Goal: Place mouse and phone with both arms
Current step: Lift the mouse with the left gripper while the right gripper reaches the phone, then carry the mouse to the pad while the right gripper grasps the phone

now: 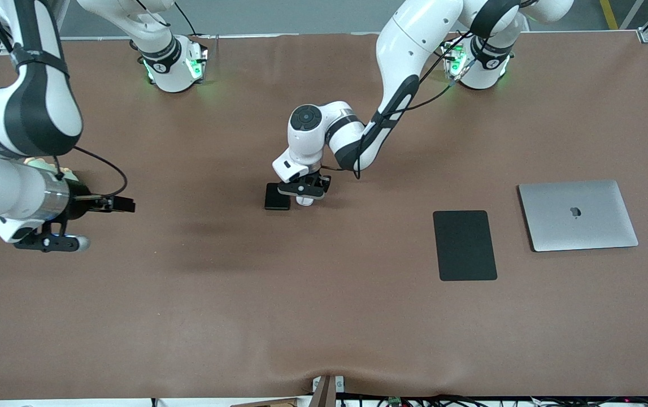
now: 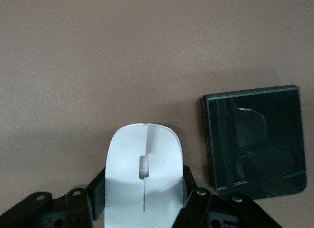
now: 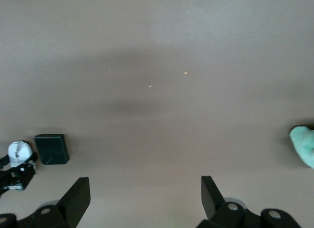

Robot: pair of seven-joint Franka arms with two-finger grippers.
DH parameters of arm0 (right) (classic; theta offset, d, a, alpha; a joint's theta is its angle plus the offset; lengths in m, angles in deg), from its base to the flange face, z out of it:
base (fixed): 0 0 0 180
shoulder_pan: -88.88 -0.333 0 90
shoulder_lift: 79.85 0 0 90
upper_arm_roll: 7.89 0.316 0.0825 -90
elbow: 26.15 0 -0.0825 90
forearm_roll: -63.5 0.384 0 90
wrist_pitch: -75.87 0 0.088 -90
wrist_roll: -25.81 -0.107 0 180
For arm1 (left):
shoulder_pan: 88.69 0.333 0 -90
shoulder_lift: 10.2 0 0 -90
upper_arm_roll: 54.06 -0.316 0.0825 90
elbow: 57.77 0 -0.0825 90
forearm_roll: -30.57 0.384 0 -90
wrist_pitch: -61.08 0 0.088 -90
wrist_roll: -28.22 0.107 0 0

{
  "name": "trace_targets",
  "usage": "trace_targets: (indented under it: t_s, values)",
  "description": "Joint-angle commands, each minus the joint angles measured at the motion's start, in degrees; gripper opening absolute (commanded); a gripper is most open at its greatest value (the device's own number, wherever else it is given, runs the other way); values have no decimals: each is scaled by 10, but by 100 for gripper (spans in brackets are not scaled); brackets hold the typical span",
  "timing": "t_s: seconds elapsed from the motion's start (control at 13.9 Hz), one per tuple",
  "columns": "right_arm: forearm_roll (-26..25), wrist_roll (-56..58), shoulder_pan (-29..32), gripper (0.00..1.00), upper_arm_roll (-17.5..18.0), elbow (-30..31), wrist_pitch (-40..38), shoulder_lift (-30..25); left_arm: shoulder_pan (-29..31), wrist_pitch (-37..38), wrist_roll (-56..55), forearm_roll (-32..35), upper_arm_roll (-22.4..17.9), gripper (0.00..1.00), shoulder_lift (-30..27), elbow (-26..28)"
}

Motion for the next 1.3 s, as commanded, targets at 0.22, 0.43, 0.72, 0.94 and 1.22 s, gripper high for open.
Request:
trace_targets:
  t_s: [0.22, 0.43, 0.72, 0.94, 1.22]
  values:
    - [9, -101, 3, 100, 58, 14, 24, -4, 3, 0, -31, 6, -2, 51, -16, -14]
    - [9, -143, -4, 100, 82, 49, 70, -4, 26, 26, -51, 6, -2, 51, -51, -11]
    - [9, -196, -8, 100, 118, 111, 156, -4, 102, 95, -64, 6, 1, 51, -117, -8]
    - [9, -200, -17, 100, 131, 161, 222, -3, 158, 127, -62, 5, 6, 51, -146, -5]
    - [9, -232, -28, 100, 158, 219, 321, 17, 242, 156, -30, 4, 15, 51, -197, 37]
